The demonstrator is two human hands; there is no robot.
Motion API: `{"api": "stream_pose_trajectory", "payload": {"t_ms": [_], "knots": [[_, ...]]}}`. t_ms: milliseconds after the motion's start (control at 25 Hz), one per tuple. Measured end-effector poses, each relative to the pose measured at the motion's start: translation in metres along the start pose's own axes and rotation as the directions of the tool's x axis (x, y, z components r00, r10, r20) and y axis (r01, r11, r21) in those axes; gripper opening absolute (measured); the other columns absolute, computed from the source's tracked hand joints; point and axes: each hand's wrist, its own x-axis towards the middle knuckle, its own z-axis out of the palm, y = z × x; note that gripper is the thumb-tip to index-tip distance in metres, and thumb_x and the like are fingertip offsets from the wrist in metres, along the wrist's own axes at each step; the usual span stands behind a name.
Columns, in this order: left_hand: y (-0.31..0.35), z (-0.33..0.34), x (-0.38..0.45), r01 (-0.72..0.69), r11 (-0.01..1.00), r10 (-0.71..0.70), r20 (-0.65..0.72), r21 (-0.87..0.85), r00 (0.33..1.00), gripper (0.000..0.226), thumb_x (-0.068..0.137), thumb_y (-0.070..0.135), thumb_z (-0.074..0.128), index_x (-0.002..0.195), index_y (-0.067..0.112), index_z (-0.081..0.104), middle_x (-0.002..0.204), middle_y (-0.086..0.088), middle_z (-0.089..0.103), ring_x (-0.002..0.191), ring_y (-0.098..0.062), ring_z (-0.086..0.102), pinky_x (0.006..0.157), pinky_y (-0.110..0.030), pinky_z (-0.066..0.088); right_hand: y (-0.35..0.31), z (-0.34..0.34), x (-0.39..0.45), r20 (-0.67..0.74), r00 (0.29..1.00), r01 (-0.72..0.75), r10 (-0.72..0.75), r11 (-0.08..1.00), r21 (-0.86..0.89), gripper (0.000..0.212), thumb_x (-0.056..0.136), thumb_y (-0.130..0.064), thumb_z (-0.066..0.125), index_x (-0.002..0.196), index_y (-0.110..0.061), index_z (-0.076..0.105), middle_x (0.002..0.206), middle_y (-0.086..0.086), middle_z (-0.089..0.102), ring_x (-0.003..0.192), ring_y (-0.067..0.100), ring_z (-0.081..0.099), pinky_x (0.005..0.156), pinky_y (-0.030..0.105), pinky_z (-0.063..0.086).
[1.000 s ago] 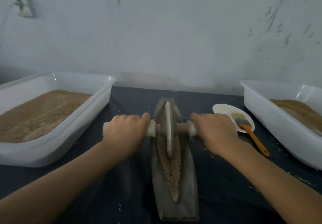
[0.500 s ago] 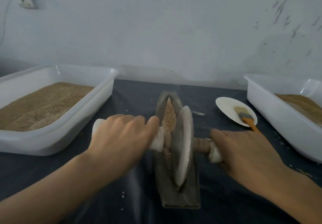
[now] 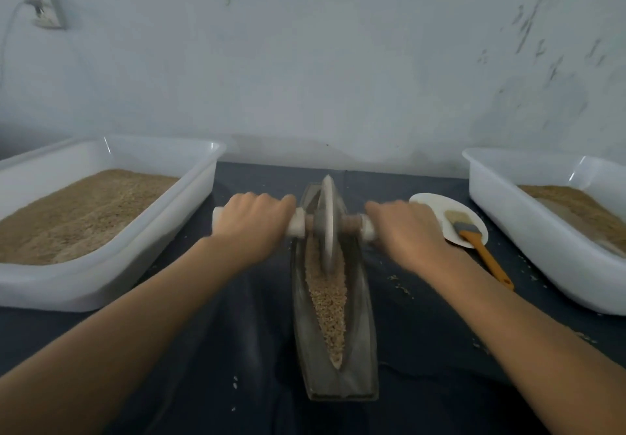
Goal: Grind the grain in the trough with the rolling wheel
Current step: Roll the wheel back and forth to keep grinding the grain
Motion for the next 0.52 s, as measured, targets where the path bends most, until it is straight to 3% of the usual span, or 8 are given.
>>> {"api": "stream_pose_trajectory", "payload": {"t_ms": [80, 120, 160, 240, 320, 400, 520], "knots": [[0.006, -0.015, -0.042, -0.133, 0.990, 0.135, -0.076, 0.036, 0.988, 0.044, 0.069, 0.030, 0.070, 0.085, 0.025, 0.029, 0.074, 0.004, 0.058, 0.057, -0.021, 0.047, 0.052, -0.031, 0.025, 0.000, -0.006, -0.053, 0.025, 0.996, 0.085, -0.086, 0.995, 0.059, 0.037, 0.075, -0.040, 0.065, 0.082, -0.032, 0.030, 0.076, -0.005, 0.059, 0.069, 0.022, 0.060, 0.056, 0.036, 0.044], [0.009, -0.026, -0.060, -0.199, 0.978, 0.205, -0.118, 0.066, 0.972, 0.050, 0.057, 0.027, 0.076, 0.081, 0.025, 0.031, 0.064, 0.006, 0.053, 0.049, -0.019, 0.043, 0.047, -0.029, 0.020, -0.001, -0.015, -0.076, -0.029, 0.990, 0.142, -0.141, 0.988, 0.064, 0.044, 0.068, -0.043, 0.068, 0.079, -0.035, 0.026, 0.066, -0.009, 0.051, 0.058, 0.016, 0.055, 0.047, 0.033, 0.041], [0.009, -0.034, -0.072, -0.234, 0.970, 0.242, -0.175, 0.069, 0.954, 0.054, 0.045, 0.022, 0.078, 0.077, 0.024, 0.035, 0.056, 0.007, 0.046, 0.042, -0.019, 0.041, 0.045, -0.027, 0.016, 0.001, -0.023, -0.093, -0.099, 0.978, 0.190, -0.184, 0.981, 0.049, 0.051, 0.059, -0.045, 0.069, 0.077, -0.037, 0.021, 0.057, -0.013, 0.040, 0.047, 0.010, 0.047, 0.038, 0.027, 0.029], [0.006, -0.035, -0.082, -0.245, 0.969, 0.248, -0.192, 0.041, 0.950, 0.055, 0.037, 0.017, 0.077, 0.073, 0.023, 0.037, 0.050, 0.008, 0.039, 0.036, -0.019, 0.037, 0.042, -0.023, 0.014, 0.003, -0.032, -0.104, -0.161, 0.967, 0.205, -0.198, 0.978, 0.026, 0.056, 0.050, -0.047, 0.068, 0.076, -0.038, 0.019, 0.052, -0.015, 0.031, 0.039, 0.006, 0.037, 0.038, 0.020, 0.011], [0.005, -0.023, -0.071, -0.210, 0.977, 0.212, -0.137, 0.026, 0.968, 0.051, 0.044, 0.018, 0.079, 0.076, 0.023, 0.040, 0.053, 0.008, 0.044, 0.039, -0.020, 0.041, 0.040, -0.025, 0.022, 0.001, -0.023, -0.091, -0.084, 0.984, 0.158, -0.156, 0.987, 0.017, 0.052, 0.057, -0.044, 0.072, 0.077, -0.036, 0.025, 0.056, -0.011, 0.044, 0.044, 0.011, 0.046, 0.039, 0.024, 0.021], [0.004, -0.004, -0.041, -0.125, 0.991, 0.131, -0.126, 0.051, 0.983, 0.039, 0.058, 0.019, 0.078, 0.081, 0.018, 0.047, 0.062, 0.004, 0.055, 0.049, -0.024, 0.053, 0.044, -0.029, 0.029, -0.001, -0.009, -0.047, -0.045, 0.996, 0.072, -0.074, 0.997, -0.037, 0.036, 0.073, -0.038, 0.069, 0.085, -0.032, 0.036, 0.074, -0.004, 0.060, 0.063, 0.022, 0.059, 0.050, 0.032, 0.039], [-0.004, 0.014, 0.013, 0.065, 0.997, -0.060, -0.116, 0.043, 0.991, 0.021, 0.082, 0.025, 0.061, 0.094, 0.018, 0.044, 0.083, 0.001, 0.063, 0.070, -0.025, 0.061, 0.054, -0.032, 0.035, 0.000, -0.001, 0.024, -0.054, 0.998, -0.023, 0.021, 0.999, -0.048, 0.021, 0.083, -0.030, 0.062, 0.096, -0.023, 0.048, 0.092, 0.004, 0.066, 0.081, 0.031, 0.060, 0.060, 0.034, 0.033]]}}
